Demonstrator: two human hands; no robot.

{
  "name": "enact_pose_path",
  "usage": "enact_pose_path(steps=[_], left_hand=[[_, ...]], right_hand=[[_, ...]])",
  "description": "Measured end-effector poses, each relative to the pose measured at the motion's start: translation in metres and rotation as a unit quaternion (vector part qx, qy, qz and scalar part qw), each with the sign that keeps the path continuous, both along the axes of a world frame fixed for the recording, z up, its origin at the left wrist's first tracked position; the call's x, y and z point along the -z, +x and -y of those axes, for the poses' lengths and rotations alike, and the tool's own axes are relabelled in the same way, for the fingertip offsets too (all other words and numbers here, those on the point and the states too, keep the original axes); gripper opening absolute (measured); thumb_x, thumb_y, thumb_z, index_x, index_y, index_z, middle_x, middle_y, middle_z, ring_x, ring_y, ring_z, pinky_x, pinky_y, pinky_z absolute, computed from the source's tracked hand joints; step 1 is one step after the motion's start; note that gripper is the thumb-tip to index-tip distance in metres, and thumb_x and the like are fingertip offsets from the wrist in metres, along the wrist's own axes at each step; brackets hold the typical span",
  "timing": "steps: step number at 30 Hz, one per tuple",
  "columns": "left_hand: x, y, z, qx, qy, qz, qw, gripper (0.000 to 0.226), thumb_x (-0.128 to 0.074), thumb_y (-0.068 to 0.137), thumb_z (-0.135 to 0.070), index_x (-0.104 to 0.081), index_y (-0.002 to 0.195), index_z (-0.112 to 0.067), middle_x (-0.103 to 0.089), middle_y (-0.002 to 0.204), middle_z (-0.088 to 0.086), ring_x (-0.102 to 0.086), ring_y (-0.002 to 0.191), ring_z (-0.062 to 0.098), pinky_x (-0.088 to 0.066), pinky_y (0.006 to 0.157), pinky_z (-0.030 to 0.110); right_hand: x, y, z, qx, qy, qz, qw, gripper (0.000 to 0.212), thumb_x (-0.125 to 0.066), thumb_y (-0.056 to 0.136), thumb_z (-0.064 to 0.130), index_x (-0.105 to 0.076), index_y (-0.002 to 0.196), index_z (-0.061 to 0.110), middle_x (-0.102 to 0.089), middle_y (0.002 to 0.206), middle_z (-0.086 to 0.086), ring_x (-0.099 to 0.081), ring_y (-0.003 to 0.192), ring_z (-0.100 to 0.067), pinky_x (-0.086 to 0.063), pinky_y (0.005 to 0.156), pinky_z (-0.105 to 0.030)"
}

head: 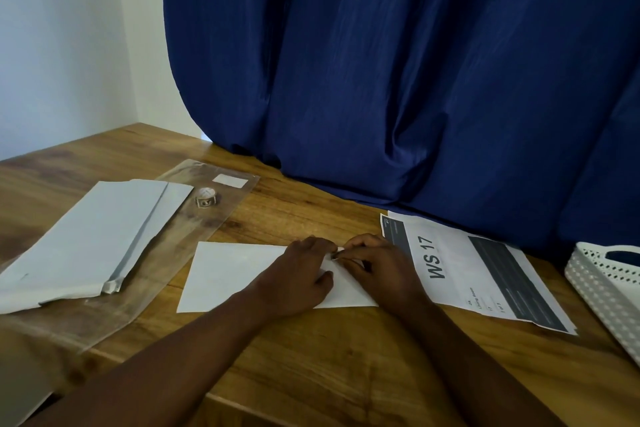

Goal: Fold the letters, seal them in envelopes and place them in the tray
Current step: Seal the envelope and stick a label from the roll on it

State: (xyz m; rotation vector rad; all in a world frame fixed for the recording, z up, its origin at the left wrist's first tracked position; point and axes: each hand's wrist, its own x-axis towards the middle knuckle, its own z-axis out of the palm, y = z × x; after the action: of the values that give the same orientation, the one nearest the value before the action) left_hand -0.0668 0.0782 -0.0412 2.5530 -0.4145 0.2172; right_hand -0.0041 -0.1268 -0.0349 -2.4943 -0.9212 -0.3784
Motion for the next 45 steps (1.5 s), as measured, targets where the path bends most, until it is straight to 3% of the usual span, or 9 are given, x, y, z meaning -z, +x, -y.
enact_pose_path(steps=[5, 9, 11, 17, 23, 30, 35, 39, 45], left_hand=[[-0.001, -0.002, 0.001, 0.004, -0.004, 0.008, 1.000, 0.051, -0.057, 0.099, -0.036, -0.041, 0.147, -0.030, -0.052, 0.144, -0.003, -0.048, 0.130, 0.017, -0.045, 0.103, 0.029], [-0.003, -0.004, 0.003, -0.002, 0.007, 0.027, 1.000, 0.052, -0.057, 0.099, -0.031, -0.050, 0.148, -0.017, -0.046, 0.156, 0.004, -0.039, 0.144, 0.019, -0.020, 0.110, 0.019], [-0.002, -0.004, 0.004, -0.004, 0.004, 0.028, 1.000, 0.052, -0.057, 0.100, -0.031, -0.050, 0.149, -0.016, -0.043, 0.159, 0.006, -0.035, 0.147, 0.018, -0.016, 0.110, 0.018], [-0.002, -0.003, 0.005, -0.008, 0.010, 0.016, 1.000, 0.054, -0.056, 0.101, -0.034, -0.047, 0.151, -0.019, -0.037, 0.163, 0.004, -0.026, 0.152, 0.017, -0.015, 0.111, 0.021], [-0.005, -0.005, 0.007, -0.011, 0.032, -0.001, 0.999, 0.056, -0.053, 0.102, -0.035, -0.042, 0.155, -0.020, -0.030, 0.166, 0.005, -0.017, 0.156, 0.019, -0.015, 0.124, 0.033], [-0.009, -0.011, 0.009, -0.009, 0.023, 0.015, 1.000, 0.044, -0.057, 0.100, -0.036, -0.053, 0.141, -0.020, -0.050, 0.149, 0.003, -0.043, 0.138, 0.019, -0.024, 0.106, 0.022], [-0.012, -0.013, 0.010, -0.015, 0.017, 0.001, 1.000, 0.041, -0.058, 0.099, -0.036, -0.054, 0.138, -0.023, -0.049, 0.150, 0.003, -0.041, 0.141, 0.020, -0.022, 0.108, 0.023], [-0.013, -0.015, 0.011, -0.018, 0.021, -0.007, 1.000, 0.042, -0.058, 0.100, -0.036, -0.051, 0.139, -0.023, -0.048, 0.151, 0.003, -0.039, 0.143, 0.022, -0.027, 0.115, 0.031], [-0.014, -0.015, 0.012, -0.017, 0.018, -0.005, 1.000, 0.039, -0.058, 0.101, -0.033, -0.052, 0.137, -0.022, -0.048, 0.152, 0.004, -0.036, 0.145, 0.022, -0.025, 0.115, 0.030]], right_hand=[[0.000, -0.001, -0.001, -0.002, -0.004, -0.005, 1.000, 0.022, -0.064, 0.096, 0.038, -0.073, 0.115, 0.039, -0.065, 0.120, 0.016, -0.054, 0.110, -0.003, -0.048, 0.095, -0.027], [-0.001, -0.003, -0.001, 0.003, -0.009, -0.002, 1.000, 0.021, -0.065, 0.096, 0.035, -0.075, 0.115, 0.036, -0.065, 0.120, 0.014, -0.054, 0.112, -0.005, -0.045, 0.092, -0.024], [-0.003, -0.003, -0.001, 0.000, -0.015, -0.007, 1.000, 0.022, -0.065, 0.096, 0.034, -0.075, 0.116, 0.033, -0.065, 0.122, 0.012, -0.054, 0.113, -0.007, -0.043, 0.093, -0.023], [-0.008, -0.007, 0.004, -0.016, -0.032, -0.039, 0.999, 0.027, -0.063, 0.097, 0.034, -0.073, 0.121, 0.033, -0.061, 0.132, 0.011, -0.051, 0.121, -0.009, -0.046, 0.101, -0.032], [-0.010, -0.012, 0.013, -0.035, -0.051, -0.066, 0.996, 0.035, -0.063, 0.093, 0.044, -0.070, 0.125, 0.034, -0.055, 0.141, 0.009, -0.047, 0.127, -0.008, -0.046, 0.104, -0.036], [-0.011, -0.015, 0.016, -0.029, -0.060, -0.079, 0.995, 0.037, -0.064, 0.092, 0.048, -0.072, 0.122, 0.030, -0.053, 0.143, 0.011, -0.048, 0.127, -0.006, -0.048, 0.103, -0.037], [-0.008, -0.014, 0.015, -0.018, -0.040, -0.080, 0.996, 0.033, -0.065, 0.091, 0.047, -0.073, 0.120, 0.032, -0.056, 0.140, 0.013, -0.050, 0.123, -0.005, -0.049, 0.102, -0.036], [-0.005, -0.019, 0.015, -0.019, -0.019, -0.079, 0.997, 0.043, -0.057, 0.094, 0.047, -0.062, 0.134, 0.033, -0.054, 0.140, 0.011, -0.047, 0.123, -0.004, -0.042, 0.105, -0.030], [-0.005, -0.021, 0.011, 0.004, -0.109, -0.076, 0.991, 0.050, -0.043, 0.101, 0.049, -0.045, 0.149, 0.034, -0.029, 0.164, 0.001, -0.027, 0.148, -0.018, -0.029, 0.120, -0.044]])
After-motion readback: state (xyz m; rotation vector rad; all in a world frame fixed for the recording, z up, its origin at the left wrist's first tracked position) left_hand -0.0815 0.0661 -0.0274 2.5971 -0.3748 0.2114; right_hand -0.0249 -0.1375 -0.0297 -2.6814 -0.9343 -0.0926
